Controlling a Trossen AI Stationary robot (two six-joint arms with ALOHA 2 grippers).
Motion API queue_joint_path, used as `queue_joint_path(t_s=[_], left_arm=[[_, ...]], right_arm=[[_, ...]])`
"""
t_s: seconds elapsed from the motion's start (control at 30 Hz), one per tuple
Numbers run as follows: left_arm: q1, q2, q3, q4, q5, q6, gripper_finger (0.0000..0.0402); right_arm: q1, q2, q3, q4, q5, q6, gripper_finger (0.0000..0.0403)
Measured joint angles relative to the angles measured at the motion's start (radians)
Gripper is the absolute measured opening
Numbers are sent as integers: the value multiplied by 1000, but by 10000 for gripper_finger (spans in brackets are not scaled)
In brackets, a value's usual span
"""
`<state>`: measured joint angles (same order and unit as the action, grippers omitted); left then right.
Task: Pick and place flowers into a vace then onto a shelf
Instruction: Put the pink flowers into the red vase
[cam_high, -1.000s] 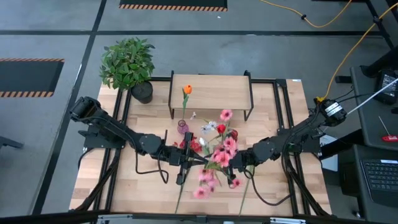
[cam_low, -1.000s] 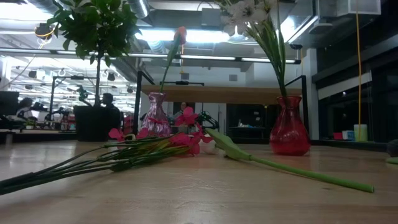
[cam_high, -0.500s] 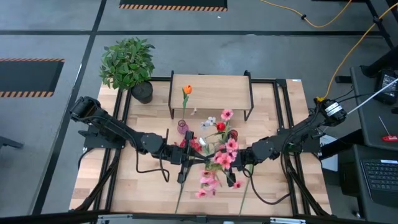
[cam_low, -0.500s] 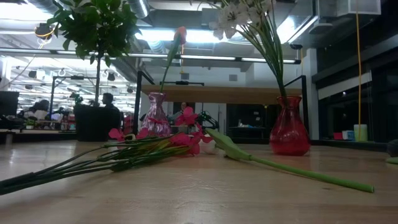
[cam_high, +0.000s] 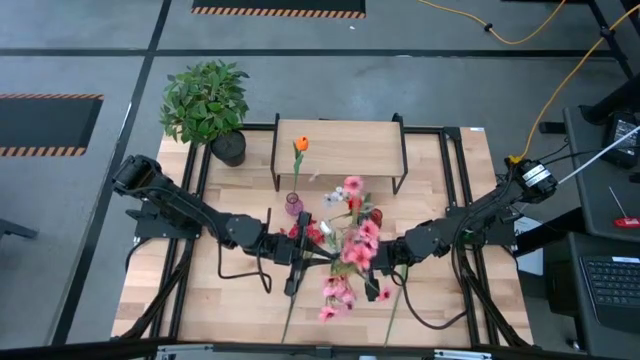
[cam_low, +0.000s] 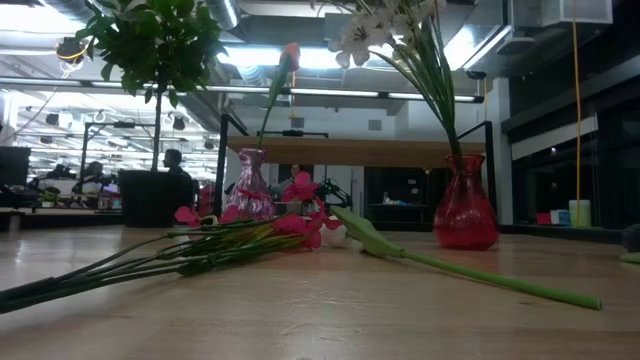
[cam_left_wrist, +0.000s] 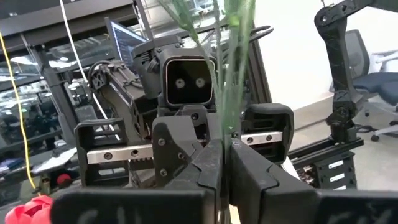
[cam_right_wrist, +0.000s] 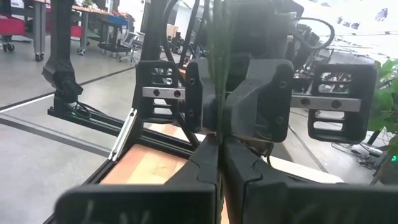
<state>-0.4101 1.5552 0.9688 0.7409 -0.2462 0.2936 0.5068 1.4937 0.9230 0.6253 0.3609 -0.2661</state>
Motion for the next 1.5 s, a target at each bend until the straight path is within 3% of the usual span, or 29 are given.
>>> queue_joint_path(t_s=[0.17,0.4,0.67,0.9,1.03,1.2,1.33,1.5], left_arm=[[-32,-9,-1,2,-30,8,67],[-94,-32,-2,7,-163,34,132],[-156,-55,-2,5,-222,99,154],[-224,-55,-2,-31,-413,140,126],[-238,-56,-1,-115,-424,146,90],[-224,-79,-2,-245,-431,23,15],[-215,-95,-2,-324,-425,-60,3],[-214,-102,-8,-361,-433,-120,2]], right_arm=[[1,-2,0,14,-4,2,2],[1,-5,1,15,-2,1,1],[6,-33,21,13,0,-9,0],[57,-109,74,-107,3,-66,0],[86,-175,74,-144,12,-72,0],[118,-273,71,-240,30,-51,0],[140,-343,71,-408,125,28,0],[198,-391,71,-595,362,117,0]])
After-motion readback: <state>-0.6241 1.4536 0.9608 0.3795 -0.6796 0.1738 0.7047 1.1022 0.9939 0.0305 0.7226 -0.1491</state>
